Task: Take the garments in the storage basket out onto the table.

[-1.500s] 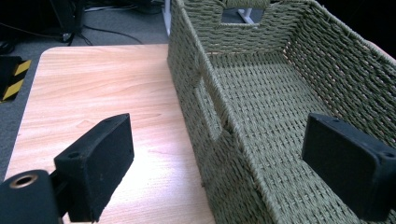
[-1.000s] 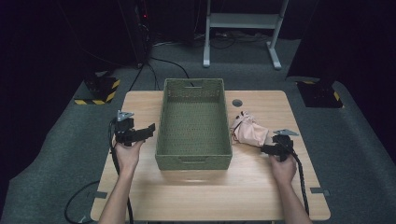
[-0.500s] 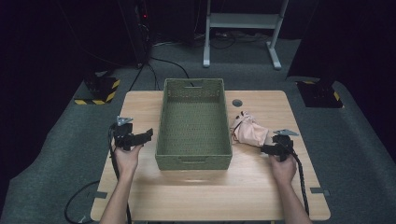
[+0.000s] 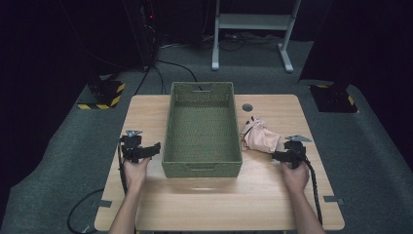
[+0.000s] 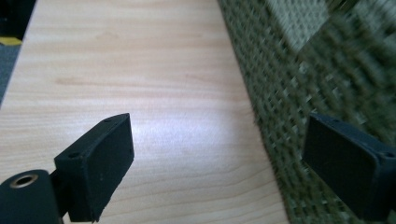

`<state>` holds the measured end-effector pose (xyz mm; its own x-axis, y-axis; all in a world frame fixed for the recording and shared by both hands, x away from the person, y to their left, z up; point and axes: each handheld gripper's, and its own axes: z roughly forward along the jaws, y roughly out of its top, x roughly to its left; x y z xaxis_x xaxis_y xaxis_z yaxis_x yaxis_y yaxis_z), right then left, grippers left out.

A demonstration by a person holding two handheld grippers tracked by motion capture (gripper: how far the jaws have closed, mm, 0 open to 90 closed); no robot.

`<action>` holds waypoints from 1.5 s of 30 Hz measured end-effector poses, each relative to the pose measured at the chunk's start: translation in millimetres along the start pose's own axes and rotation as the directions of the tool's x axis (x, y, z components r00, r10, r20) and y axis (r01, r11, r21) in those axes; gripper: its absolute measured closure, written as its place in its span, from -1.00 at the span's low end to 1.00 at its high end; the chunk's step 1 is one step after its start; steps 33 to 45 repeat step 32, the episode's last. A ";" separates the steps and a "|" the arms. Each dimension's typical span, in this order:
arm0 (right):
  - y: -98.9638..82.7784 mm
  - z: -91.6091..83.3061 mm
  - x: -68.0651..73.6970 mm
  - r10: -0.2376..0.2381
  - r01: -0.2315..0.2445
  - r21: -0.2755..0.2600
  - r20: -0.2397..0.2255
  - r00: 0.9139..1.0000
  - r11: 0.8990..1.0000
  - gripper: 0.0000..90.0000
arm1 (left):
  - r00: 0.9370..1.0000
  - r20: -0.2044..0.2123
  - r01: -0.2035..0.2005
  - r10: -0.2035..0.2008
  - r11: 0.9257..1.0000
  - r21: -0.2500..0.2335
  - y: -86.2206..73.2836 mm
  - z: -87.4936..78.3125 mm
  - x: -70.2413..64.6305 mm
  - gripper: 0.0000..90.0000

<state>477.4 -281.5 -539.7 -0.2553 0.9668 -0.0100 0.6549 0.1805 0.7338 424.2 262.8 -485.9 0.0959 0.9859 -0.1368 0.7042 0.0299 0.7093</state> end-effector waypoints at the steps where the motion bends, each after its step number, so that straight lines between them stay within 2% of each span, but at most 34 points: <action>1: 0.0 0.0 0.0 0.000 0.000 0.000 0.000 1.000 1.000 -0.68 | 1.000 -0.006 -0.004 0.004 1.000 0.012 -1.8 4.1 0.0 -0.79; 4: 0.0 0.0 0.0 0.000 0.000 0.000 0.000 1.000 1.000 -0.68 | 1.000 -0.024 -0.006 0.008 0.999 0.049 -5.3 13.8 -0.1 -0.80; 7: 0.0 0.0 0.0 0.000 0.000 0.000 0.000 1.000 1.000 -0.68 | 0.999 -0.041 -0.009 0.011 0.998 0.057 -7.4 21.6 -0.8 -0.80; 11: 0.0 0.0 0.0 0.000 0.000 0.000 0.000 1.000 1.000 -0.68 | 0.998 -0.067 -0.014 0.020 0.996 0.092 -15.5 35.5 -0.8 -0.80; 14: 0.0 0.0 0.0 0.000 0.000 0.000 0.000 1.000 1.000 -0.68 | 0.997 -0.075 -0.006 0.013 0.995 0.098 -20.3 40.6 0.5 -0.80; 15: 0.0 0.0 0.0 0.000 0.000 0.000 0.000 1.000 1.000 -0.68 | 0.996 -0.089 -0.012 0.021 0.995 0.098 -23.3 43.8 0.8 -0.80; 16: -0.1 -0.1 0.2 0.000 0.000 0.000 0.000 1.000 1.000 -0.68 | 0.992 -0.113 -0.039 0.047 0.996 0.074 -26.8 45.3 -0.9 -0.80; 18: -0.1 -0.1 0.2 0.000 0.000 0.000 0.000 1.000 1.000 -0.68 | 0.991 -0.121 -0.054 0.062 0.996 0.066 -28.2 46.1 -1.8 -0.81; 21: -0.1 -0.1 0.2 0.000 0.000 0.000 0.000 1.000 1.000 -0.68 | 0.991 -0.123 -0.061 0.061 0.998 0.004 -35.6 46.8 -2.2 -0.85; 22: -0.1 -0.1 0.2 0.000 0.000 0.000 0.000 1.000 1.000 -0.68 | 0.991 -0.123 -0.059 0.058 0.998 -0.002 -36.7 46.1 -2.4 -0.84; 45: -0.1 -0.1 0.2 0.001 -0.001 0.000 0.000 1.000 1.000 -0.68 | 0.991 -0.121 -0.062 0.061 0.998 0.001 -36.8 45.9 -2.5 -0.84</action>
